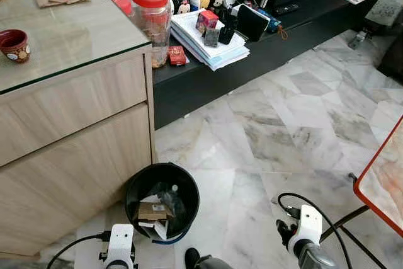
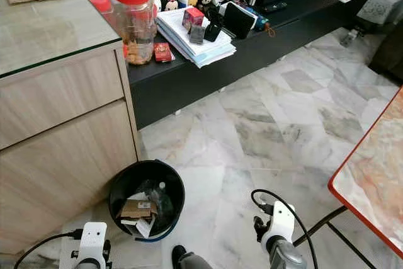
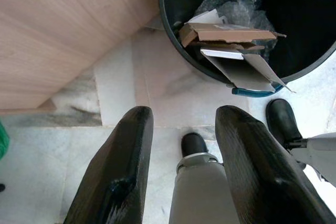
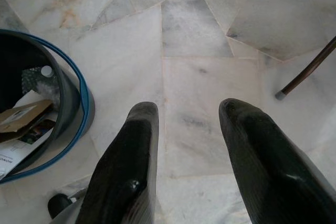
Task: Picking trash to rubbish bin
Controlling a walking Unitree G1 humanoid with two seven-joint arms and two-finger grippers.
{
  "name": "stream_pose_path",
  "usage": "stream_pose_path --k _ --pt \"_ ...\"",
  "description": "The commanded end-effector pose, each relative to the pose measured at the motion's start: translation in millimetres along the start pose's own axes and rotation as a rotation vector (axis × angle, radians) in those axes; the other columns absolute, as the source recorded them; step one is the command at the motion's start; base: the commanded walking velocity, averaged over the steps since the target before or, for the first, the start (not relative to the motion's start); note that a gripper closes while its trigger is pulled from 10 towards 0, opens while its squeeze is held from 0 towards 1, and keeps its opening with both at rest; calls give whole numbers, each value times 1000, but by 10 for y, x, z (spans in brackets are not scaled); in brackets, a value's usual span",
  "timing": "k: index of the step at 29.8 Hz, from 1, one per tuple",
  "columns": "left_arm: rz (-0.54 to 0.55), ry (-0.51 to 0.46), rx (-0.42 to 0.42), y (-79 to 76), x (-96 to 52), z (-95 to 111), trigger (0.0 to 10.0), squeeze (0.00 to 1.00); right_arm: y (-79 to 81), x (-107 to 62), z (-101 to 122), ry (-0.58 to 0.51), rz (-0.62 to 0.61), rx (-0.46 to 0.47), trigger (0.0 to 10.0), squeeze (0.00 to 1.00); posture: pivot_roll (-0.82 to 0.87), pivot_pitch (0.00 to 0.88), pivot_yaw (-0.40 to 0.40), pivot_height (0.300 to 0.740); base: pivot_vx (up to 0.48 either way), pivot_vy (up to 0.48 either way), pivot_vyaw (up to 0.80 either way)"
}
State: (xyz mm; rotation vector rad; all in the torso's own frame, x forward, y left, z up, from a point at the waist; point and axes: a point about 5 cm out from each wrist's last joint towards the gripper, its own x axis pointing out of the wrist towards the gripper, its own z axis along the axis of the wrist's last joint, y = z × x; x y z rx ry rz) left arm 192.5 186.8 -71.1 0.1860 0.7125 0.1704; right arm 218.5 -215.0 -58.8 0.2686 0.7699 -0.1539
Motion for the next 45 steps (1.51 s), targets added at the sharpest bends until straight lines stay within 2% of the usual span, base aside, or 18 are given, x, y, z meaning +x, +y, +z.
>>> stream_pose_path --k 1,7,25,32,45 --pt "-21 40 39 -46 -38 -102 10000 0 -72 -25 -56 17 -28 20 10000 0 42 203 -147 740 0 -382 -744" --pt "-22 41 29 -51 -40 -104 10000 0 -76 -26 -58 17 -29 21 10000 0 42 203 -146 740 0 -421 -748" --pt "-34 35 29 -65 -38 -92 10000 0 -74 -26 -63 16 -30 30 10000 0 43 205 -144 740 0 0 -746" --pt "-37 34 33 -74 -38 -89 10000 0 -73 -27 -63 15 -30 31 10000 0 43 204 -144 740 0 -352 -748" --pt "-42 32 27 -77 -36 -83 10000 0 -89 -31 -65 14 -34 36 10000 0 42 204 -142 740 0 0 -745"
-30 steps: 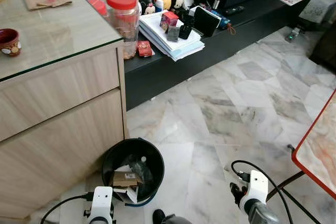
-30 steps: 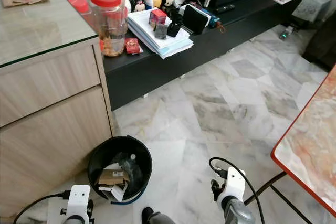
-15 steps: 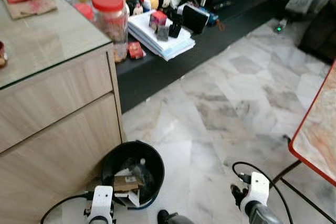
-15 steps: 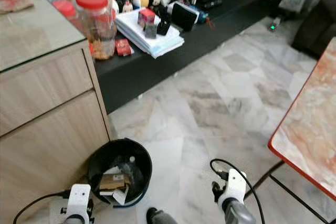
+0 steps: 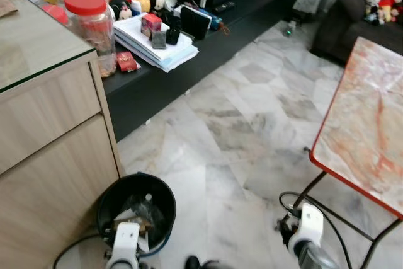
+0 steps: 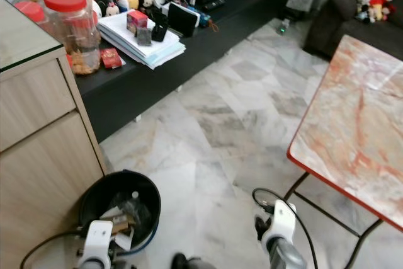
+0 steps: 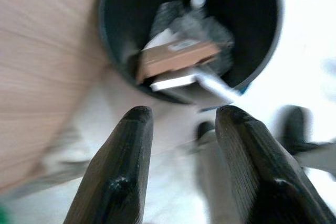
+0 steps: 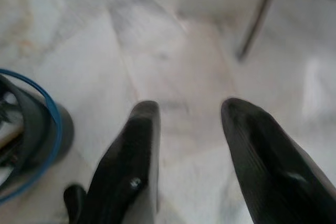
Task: Picking trash to rubbish bin
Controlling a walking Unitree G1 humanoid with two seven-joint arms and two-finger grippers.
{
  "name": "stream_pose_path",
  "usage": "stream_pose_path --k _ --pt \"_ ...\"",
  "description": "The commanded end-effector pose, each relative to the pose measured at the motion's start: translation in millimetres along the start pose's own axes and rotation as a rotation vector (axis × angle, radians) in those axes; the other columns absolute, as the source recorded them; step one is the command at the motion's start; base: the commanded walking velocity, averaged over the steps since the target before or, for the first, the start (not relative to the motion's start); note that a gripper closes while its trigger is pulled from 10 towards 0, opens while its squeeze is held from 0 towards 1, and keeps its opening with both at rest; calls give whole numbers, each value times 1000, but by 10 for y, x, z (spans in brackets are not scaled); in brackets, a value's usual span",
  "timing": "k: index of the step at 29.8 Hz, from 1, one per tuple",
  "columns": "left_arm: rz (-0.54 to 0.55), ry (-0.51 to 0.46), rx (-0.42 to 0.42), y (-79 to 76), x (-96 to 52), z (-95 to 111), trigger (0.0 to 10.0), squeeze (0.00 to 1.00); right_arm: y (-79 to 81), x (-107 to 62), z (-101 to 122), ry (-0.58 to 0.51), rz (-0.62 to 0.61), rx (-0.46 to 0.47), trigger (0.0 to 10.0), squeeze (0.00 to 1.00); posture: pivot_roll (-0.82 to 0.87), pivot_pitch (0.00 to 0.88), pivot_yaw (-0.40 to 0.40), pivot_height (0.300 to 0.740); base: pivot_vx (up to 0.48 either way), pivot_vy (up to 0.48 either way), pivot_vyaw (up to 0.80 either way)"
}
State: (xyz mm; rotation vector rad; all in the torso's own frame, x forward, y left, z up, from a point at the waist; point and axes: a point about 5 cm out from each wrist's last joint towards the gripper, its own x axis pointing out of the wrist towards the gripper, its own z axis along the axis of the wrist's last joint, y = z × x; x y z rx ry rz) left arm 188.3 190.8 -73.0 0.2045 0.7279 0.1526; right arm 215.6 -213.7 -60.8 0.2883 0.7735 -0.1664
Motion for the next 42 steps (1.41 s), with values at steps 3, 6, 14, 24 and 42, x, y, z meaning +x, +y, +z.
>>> stream_pose_path --k 3,6,14,24,42 --pt "-34 20 1 -120 -24 -33 10000 0 -92 -24 -27 10 -30 14 10000 0 41 205 -141 740 0 0 -748" --pt "-36 19 0 -122 -24 -32 10000 0 -94 -25 -27 10 -30 14 10000 0 41 205 -141 740 0 0 -744" --pt "-41 21 -6 -126 -26 -36 10000 0 -98 -26 -28 9 -32 14 10000 0 39 207 -141 740 0 0 -745" --pt "-46 22 -11 -139 -30 -40 10000 0 -109 -29 -31 10 -34 14 10000 0 37 209 -143 740 0 0 -744" --pt "-42 32 -9 -141 -40 -67 10000 0 -121 -34 -42 15 -34 3 10000 0 37 214 -150 740 0 -98 -745"
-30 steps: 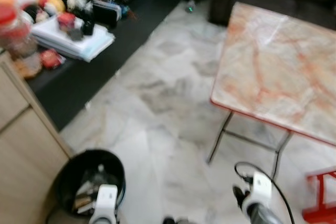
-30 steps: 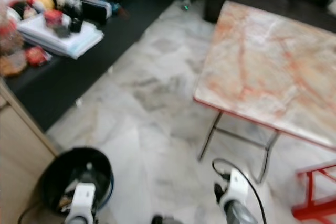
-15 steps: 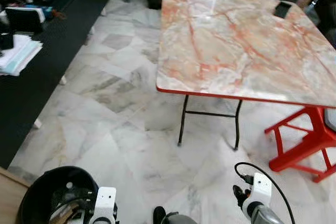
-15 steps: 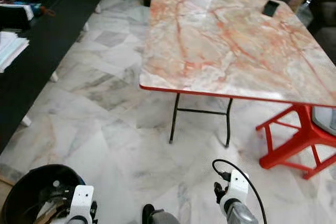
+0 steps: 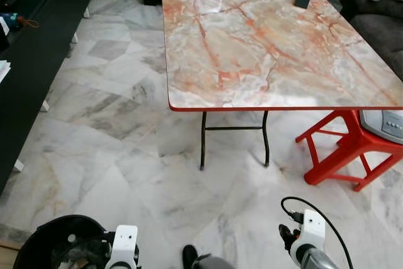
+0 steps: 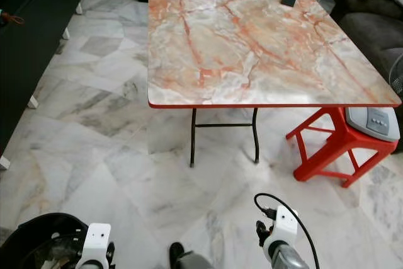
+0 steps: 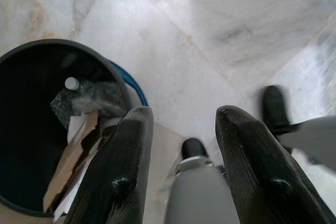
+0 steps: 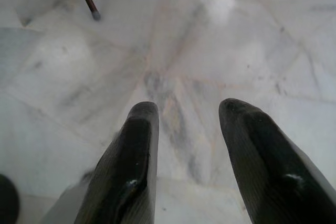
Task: Picking trash to rubbish bin
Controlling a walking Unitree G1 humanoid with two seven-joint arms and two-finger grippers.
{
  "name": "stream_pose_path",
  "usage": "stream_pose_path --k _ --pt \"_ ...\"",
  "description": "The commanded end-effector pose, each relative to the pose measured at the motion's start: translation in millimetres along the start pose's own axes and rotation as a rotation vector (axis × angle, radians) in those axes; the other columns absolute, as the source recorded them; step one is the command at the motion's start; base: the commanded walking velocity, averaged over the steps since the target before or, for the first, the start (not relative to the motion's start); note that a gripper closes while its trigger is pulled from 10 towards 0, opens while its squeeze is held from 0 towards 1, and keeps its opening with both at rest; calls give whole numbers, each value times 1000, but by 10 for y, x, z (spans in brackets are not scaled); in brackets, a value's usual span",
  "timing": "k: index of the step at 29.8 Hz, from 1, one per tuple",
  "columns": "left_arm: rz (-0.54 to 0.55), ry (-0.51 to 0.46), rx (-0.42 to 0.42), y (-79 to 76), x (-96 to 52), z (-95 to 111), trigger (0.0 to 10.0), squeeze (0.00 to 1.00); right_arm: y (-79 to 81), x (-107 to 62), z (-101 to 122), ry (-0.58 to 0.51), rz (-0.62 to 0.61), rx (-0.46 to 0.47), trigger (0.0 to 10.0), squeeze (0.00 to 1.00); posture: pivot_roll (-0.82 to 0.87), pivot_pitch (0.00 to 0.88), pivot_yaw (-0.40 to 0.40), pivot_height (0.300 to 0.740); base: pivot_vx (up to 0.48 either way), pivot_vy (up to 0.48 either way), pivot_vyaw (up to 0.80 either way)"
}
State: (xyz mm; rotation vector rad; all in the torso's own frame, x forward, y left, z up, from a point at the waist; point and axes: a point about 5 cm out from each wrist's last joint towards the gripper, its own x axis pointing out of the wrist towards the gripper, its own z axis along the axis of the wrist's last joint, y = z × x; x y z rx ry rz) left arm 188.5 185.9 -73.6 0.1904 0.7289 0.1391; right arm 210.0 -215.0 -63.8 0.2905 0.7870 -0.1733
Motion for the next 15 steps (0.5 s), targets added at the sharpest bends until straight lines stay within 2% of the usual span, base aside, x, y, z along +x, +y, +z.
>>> stream_pose_path --k 1,8,15 --pt "-25 32 -1 -92 -33 -71 10000 0 -89 -16 12 2 -27 -1 10000 0 37 214 -150 740 0 0 -750" --pt "-24 34 -4 -83 -30 -70 10000 0 -84 -14 13 0 -30 3 10000 0 48 204 -140 740 0 0 -743" --pt "-39 31 43 -11 -13 -61 10000 0 -53 -10 4 -16 -44 36 10000 0 50 175 -84 740 0 0 0"
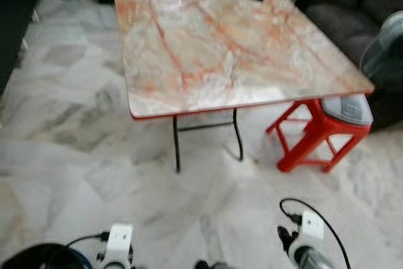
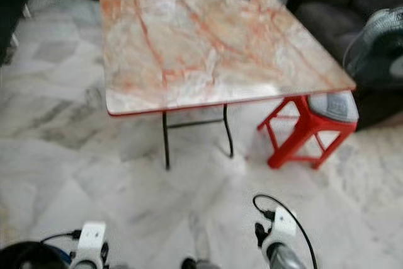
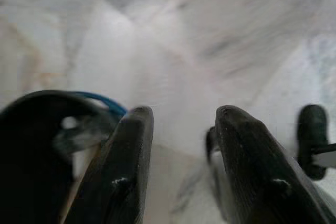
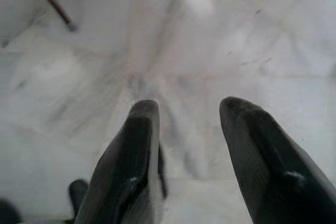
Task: Picking trash to rubbish bin
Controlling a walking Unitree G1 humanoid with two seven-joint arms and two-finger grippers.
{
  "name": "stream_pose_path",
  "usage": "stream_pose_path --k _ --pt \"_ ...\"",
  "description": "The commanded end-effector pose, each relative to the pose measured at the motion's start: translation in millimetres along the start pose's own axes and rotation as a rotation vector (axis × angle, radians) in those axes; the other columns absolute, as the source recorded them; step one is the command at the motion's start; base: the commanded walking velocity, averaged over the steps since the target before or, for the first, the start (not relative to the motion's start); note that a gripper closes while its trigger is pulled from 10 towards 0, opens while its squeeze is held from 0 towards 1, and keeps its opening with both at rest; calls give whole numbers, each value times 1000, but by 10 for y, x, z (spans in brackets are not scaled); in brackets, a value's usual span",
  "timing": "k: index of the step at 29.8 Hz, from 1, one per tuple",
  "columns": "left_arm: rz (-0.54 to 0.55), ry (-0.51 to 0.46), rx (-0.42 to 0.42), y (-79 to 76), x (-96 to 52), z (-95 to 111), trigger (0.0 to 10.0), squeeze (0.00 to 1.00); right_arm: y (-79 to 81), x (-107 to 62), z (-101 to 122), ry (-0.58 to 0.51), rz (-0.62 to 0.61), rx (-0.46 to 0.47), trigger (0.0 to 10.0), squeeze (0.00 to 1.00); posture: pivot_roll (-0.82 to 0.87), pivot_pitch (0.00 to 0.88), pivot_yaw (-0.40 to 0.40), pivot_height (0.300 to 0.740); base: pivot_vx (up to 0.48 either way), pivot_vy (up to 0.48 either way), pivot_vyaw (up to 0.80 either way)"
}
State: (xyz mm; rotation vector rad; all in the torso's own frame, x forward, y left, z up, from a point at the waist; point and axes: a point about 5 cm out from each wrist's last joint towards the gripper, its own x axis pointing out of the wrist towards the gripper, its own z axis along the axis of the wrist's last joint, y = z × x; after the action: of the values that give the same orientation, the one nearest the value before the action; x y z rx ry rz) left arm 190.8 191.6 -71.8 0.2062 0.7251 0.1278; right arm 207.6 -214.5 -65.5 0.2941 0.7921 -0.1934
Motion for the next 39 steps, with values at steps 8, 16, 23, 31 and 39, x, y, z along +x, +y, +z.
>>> stream_pose_path --k 8,16,23,31,39 --pt "-44 24 48 1 6 -21 10000 0 -29 -12 -25 -22 -38 65 10000 0 43 145 -41 740 0 0 0" --pt "-46 11 97 14 32 37 10000 0 -47 -35 -121 2 -54 89 10000 0 44 132 -32 740 0 0 -97" --pt "-52 28 92 -12 6 -24 10000 0 -63 -38 -106 -14 -58 88 10000 0 43 126 -37 740 0 -350 -221" --pt "-50 35 87 -22 -5 -51 10000 0 -72 -36 -85 -20 -58 81 10000 0 44 122 -43 740 0 -361 0" --pt "-53 43 76 -55 -17 -71 10000 0 -101 -34 -48 -24 -61 70 10000 0 39 101 -62 740 0 -360 0"
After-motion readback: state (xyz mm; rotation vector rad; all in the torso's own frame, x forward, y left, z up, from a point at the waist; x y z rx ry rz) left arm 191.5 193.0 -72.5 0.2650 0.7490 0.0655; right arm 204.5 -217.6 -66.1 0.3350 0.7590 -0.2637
